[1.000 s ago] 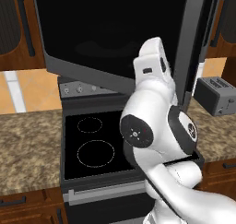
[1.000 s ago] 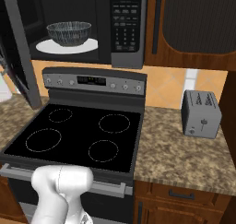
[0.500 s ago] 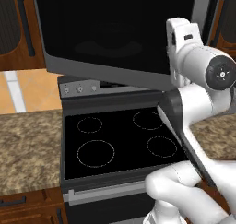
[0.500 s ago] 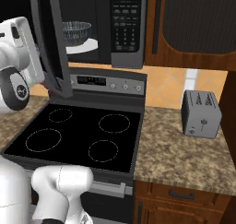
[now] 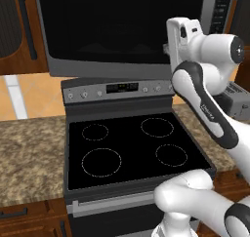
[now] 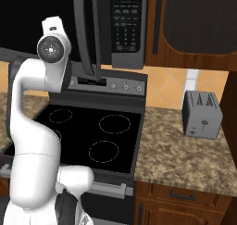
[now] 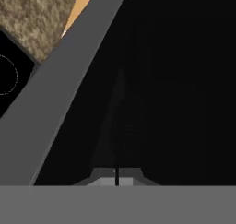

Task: Open the microwave, place the bowl with waffle inside the microwave, then close the microwave door and turn it on.

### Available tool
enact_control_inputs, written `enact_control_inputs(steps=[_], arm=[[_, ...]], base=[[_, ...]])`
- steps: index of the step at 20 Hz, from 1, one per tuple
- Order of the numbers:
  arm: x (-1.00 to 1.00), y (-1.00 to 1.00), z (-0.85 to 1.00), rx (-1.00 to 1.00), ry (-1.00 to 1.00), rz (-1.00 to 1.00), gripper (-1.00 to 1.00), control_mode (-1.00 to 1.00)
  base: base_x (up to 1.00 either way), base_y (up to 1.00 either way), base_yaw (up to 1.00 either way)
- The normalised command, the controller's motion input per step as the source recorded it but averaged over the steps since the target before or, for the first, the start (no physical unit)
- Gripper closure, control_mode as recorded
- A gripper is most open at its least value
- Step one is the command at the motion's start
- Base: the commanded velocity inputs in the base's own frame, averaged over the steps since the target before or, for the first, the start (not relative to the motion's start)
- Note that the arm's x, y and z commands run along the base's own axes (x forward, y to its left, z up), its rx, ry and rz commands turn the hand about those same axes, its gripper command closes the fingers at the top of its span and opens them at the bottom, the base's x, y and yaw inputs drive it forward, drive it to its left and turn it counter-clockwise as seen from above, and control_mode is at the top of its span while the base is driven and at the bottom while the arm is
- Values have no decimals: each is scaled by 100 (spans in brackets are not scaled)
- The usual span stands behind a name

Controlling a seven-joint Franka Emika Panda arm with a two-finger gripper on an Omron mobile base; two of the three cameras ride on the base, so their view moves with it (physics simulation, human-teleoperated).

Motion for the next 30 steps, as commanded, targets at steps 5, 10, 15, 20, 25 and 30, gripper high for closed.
enact_control_inputs(steps=[5, 10, 15, 20, 25, 30], arm=[[69, 17, -1, -2, 9, -10, 100, -100], [71, 20, -4, -3, -1, -29, 100, -100], [89, 0, -9, 0, 0, -16, 100, -100], [87, -9, -15, 0, 0, -4, 100, -100], [-24, -44, -18, 0, 0, 1, 100, -100], [-95, -20, -6, 0, 0, 9, 100, -100]], base=[[0, 0, 0], [0, 0, 0], [0, 0, 0], [0, 0, 0], [0, 0, 0], [0, 0, 0]])
